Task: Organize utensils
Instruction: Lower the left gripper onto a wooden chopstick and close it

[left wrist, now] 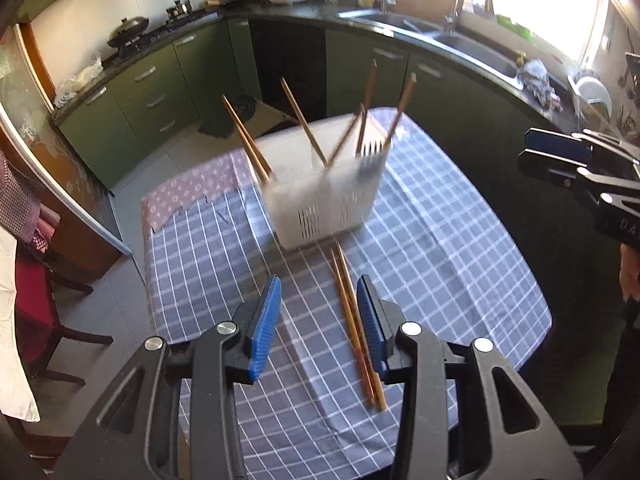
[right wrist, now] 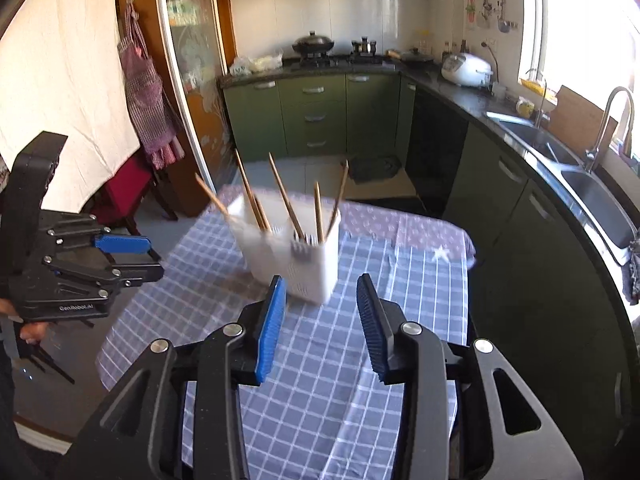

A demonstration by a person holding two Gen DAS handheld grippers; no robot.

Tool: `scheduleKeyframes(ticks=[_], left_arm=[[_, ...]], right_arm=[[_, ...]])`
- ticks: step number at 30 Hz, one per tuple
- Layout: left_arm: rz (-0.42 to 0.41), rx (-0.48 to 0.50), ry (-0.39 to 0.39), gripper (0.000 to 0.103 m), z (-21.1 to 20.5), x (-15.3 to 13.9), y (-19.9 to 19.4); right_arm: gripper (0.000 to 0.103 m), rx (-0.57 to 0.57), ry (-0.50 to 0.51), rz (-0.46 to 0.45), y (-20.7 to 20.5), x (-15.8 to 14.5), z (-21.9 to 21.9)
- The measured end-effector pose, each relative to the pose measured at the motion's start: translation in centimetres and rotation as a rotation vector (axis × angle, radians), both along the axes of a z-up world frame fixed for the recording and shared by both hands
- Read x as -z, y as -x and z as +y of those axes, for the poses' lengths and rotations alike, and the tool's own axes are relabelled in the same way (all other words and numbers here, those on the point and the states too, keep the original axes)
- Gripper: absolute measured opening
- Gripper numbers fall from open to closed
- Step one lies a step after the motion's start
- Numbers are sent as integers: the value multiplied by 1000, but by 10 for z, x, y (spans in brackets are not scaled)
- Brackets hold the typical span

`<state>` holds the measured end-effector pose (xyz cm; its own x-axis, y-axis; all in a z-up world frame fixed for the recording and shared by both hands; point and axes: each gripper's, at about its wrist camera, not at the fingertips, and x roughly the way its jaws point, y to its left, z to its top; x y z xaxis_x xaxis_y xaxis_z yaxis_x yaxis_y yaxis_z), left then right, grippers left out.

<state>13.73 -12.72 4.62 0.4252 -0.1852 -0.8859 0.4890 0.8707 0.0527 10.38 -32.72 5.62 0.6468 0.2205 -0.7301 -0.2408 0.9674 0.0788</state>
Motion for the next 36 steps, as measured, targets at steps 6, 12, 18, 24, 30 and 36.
scheduleKeyframes(ticks=[6,12,18,24,30,36], left_arm=[[195,7,-66,27,-18,84,-9],[277,-69,-66,18,-30,134,-37],[301,-108,-77,15,-41,152,-54],[320,-124,-93,14,-46,161,-61],[346,-131,-93,14,-52,166,-66],[347,-125,-117,13,-69,180,-75]], right_arm=[[37,-5,44,244,1,95,-11],[37,-17,19,334,-5,137,-16],[37,-26,13,371,-13,154,-16],[37,-31,3,389,-12,163,-17],[37,-35,1,398,-11,168,-17],[37,-32,2,409,-11,170,-18]])
